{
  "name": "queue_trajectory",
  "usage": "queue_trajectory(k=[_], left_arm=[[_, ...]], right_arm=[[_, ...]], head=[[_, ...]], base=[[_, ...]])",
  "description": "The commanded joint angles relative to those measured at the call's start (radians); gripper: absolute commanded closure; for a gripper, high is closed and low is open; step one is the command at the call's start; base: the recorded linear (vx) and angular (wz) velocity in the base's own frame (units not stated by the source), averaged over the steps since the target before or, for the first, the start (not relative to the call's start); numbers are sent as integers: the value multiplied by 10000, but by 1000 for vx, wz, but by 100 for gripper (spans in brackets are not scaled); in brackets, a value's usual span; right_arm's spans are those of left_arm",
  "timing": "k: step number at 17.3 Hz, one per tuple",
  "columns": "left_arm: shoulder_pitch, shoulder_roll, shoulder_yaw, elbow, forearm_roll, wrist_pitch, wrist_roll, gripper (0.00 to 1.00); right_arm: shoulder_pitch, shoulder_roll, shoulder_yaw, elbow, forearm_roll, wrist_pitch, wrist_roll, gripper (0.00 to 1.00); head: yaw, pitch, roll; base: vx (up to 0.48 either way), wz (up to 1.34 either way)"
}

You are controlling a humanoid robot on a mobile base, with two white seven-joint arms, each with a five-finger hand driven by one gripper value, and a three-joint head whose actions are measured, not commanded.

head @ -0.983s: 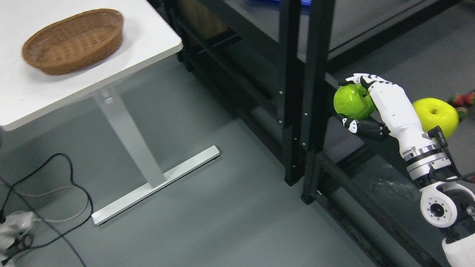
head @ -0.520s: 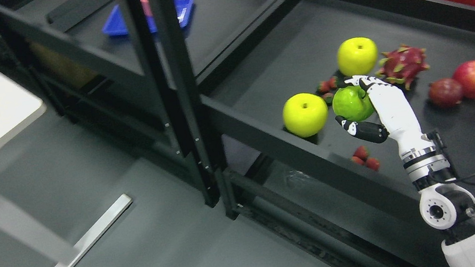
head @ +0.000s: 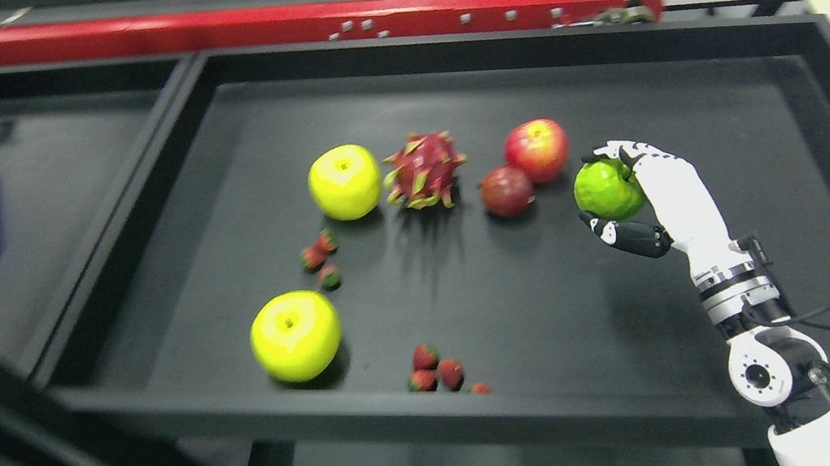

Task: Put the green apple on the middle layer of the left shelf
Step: 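Carry the green apple with the right hand over the fruit tray shelf, then lower the green apple onto the tray beside the red apples, release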

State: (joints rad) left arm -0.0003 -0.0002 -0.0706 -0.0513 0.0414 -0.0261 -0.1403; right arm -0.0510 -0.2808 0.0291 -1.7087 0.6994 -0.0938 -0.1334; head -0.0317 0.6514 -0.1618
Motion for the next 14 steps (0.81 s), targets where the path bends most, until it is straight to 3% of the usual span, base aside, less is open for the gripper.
queue_trajectory(k=[1, 4, 9, 14], left_arm=[[-120, 176, 0, 7, 0, 0, 7, 0], [-120, 176, 0, -8, 0, 0, 7, 0], [-120, 176, 0, 7, 0, 0, 7, 0], [-120, 176, 0, 7, 0, 0, 7, 0]], right_arm=[[50, -30, 184, 14, 16, 2, 15, 99], [111, -183, 857, 14, 16, -318, 335, 99], [-454, -275, 2422, 14, 16, -1024, 2758, 98], [-1299, -31, 3926, 14, 1, -1302, 3174, 95]], head=[[0, 0, 0], [0, -1, 0], [0, -3, 0], [0, -3, 0]], base=[[249, -622], [239, -523], [208, -288], [147, -178]])
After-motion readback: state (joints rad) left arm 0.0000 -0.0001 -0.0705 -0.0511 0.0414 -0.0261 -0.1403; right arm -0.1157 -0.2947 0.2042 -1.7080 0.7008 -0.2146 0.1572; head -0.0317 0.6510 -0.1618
